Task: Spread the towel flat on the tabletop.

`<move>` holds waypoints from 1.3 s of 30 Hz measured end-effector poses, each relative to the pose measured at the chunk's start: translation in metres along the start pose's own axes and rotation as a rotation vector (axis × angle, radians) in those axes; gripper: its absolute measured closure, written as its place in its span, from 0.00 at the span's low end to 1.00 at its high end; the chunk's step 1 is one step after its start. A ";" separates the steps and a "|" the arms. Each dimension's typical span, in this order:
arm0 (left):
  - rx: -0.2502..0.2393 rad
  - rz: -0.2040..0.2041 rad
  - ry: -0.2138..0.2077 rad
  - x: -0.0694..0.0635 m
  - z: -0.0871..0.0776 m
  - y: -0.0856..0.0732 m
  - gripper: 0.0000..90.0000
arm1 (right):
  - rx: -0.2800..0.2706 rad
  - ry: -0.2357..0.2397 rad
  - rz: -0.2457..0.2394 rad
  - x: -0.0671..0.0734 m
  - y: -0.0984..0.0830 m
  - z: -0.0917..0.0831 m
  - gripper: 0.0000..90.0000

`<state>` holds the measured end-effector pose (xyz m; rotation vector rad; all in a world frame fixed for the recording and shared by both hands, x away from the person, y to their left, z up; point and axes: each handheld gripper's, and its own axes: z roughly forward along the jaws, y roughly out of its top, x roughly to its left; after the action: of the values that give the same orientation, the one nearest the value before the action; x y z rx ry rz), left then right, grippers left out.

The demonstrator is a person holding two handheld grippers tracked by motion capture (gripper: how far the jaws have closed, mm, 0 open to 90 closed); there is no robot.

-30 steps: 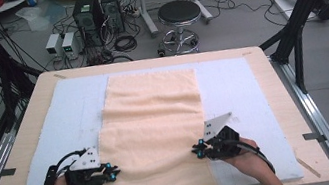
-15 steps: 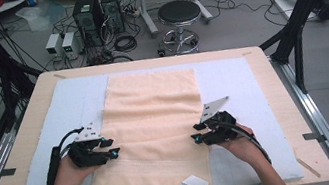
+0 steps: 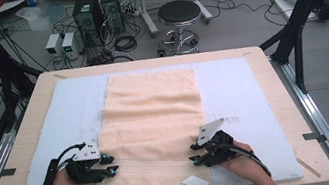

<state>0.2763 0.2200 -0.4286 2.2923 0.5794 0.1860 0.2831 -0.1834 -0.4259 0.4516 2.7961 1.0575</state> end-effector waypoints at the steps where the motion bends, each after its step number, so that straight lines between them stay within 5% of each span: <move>1: 0.003 -0.005 0.003 0.002 0.000 0.000 0.72 | 0.013 -0.006 0.005 0.000 0.000 0.002 0.71; 6: -0.001 -0.025 0.044 0.000 0.001 -0.001 0.89 | 0.019 -0.073 -0.018 0.003 0.000 0.005 0.94; 9: 0.011 -0.011 0.075 -0.006 -0.001 0.002 0.94 | 0.020 -0.060 -0.015 0.004 0.000 0.005 0.98; 12: -0.006 0.004 0.056 -0.018 -0.010 0.001 0.94 | 0.021 -0.002 -0.009 0.009 0.000 0.000 0.98; 17: -0.030 0.010 -0.005 -0.049 -0.039 -0.007 0.96 | -0.027 0.027 -0.052 0.039 0.003 -0.023 0.98; 21: -0.053 0.016 -0.060 -0.080 -0.062 -0.019 0.94 | -0.060 0.108 -0.077 0.074 0.003 -0.041 0.96; 23: -0.061 0.021 -0.051 -0.087 -0.067 -0.022 0.81 | -0.085 0.094 -0.078 0.083 0.001 -0.048 0.84; 25: -0.081 0.025 -0.041 -0.084 -0.068 -0.020 0.78 | -0.120 0.108 -0.049 0.079 -0.001 -0.053 0.80; 29: -0.119 0.015 0.001 -0.062 -0.058 -0.007 0.71 | -0.136 0.022 -0.049 0.056 0.006 -0.055 0.74; 31: -0.118 0.016 0.005 -0.050 -0.046 -0.001 0.68 | -0.106 0.008 -0.051 0.042 0.010 -0.046 0.69; 35: -0.078 0.015 -0.048 -0.036 -0.017 0.006 0.64 | -0.056 0.069 -0.009 0.019 0.009 -0.019 0.62; 39: -0.008 0.021 -0.074 -0.032 0.005 0.007 0.64 | 0.055 0.062 0.002 0.013 0.003 0.005 0.70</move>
<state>0.2519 0.1976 -0.4255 2.2879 0.5163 0.1127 0.2721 -0.1740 -0.4276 0.4343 2.8862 1.0144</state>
